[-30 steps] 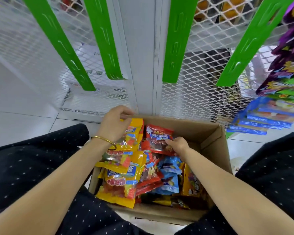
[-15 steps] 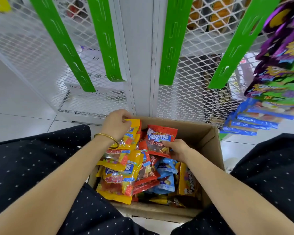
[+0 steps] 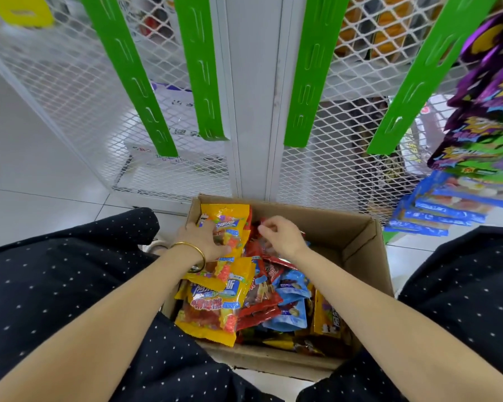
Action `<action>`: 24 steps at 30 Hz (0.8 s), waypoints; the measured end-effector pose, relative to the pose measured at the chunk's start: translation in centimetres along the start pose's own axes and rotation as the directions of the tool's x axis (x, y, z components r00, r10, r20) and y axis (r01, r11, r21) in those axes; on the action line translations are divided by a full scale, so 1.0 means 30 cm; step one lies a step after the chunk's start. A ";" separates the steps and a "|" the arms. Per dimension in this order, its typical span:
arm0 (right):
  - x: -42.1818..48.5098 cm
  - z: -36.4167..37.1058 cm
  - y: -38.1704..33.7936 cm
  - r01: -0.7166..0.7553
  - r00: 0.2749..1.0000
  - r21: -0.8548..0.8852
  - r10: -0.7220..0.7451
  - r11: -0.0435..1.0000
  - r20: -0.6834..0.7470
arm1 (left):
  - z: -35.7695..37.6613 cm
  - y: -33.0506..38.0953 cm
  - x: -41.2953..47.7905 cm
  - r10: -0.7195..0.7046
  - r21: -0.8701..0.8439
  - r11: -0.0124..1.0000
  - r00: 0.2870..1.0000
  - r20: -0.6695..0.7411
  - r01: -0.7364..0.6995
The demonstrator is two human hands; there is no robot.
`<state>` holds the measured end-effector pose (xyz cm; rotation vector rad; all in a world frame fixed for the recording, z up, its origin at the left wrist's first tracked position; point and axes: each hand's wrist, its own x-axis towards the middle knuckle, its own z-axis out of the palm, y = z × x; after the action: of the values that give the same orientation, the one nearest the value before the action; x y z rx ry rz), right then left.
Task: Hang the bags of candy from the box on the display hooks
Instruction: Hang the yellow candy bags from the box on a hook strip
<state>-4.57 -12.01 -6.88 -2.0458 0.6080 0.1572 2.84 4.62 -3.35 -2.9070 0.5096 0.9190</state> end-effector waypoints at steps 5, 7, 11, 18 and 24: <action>0.011 0.093 -0.078 -0.182 0.951 0.183 0.125 0.966 0.282 | 0.033 -0.021 0.004 0.000 -0.102 0.995 0.999 -0.033 -0.004; 0.027 0.109 -0.068 -0.268 0.943 0.268 0.196 0.925 0.268 | 0.047 -0.025 0.012 0.031 -0.164 0.986 0.999 -0.043 -0.038; 0.037 0.090 -0.049 -0.333 0.943 0.413 0.293 0.848 0.158 | 0.043 -0.006 0.009 0.077 -0.287 0.954 0.996 -0.053 -0.089; -0.066 -0.156 -0.056 -0.297 0.953 0.595 0.197 0.747 0.229 | -0.053 0.099 0.028 -0.034 -0.766 0.624 0.975 -0.219 -0.151; -0.193 -0.405 -0.065 -0.074 0.995 0.551 0.024 0.831 0.096 | -0.188 0.303 -0.074 0.183 -0.820 0.371 0.900 -0.395 -0.435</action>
<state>-10.25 -19.32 3.08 -1.4498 0.5721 0.0831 1.27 -4.14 3.01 -4.0712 0.8191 1.1520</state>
